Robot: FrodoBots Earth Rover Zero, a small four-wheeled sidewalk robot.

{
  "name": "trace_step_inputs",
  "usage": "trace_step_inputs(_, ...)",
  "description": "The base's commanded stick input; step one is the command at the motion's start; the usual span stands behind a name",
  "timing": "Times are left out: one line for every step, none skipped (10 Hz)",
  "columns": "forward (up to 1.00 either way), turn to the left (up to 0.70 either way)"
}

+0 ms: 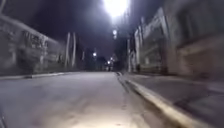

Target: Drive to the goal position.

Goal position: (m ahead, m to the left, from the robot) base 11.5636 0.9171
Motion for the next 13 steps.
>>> trace_step_inputs(0.7, 0.0)
trace_step_inputs(0.7, 0.0)
trace_step_inputs(0.7, 0.0)
trace_step_inputs(0.7, 0.0)
trace_step_inputs(0.7, 0.0)
trace_step_inputs(0.7, 0.0)
trace_step_inputs(0.7, 0.0)
trace_step_inputs(0.7, 0.0)
trace_step_inputs(0.7, 0.0)
trace_step_inputs(0.7, -0.03)
trace_step_inputs(0.7, -0.11)
trace_step_inputs(0.7, -0.19)
trace_step_inputs(0.7, -0.27)
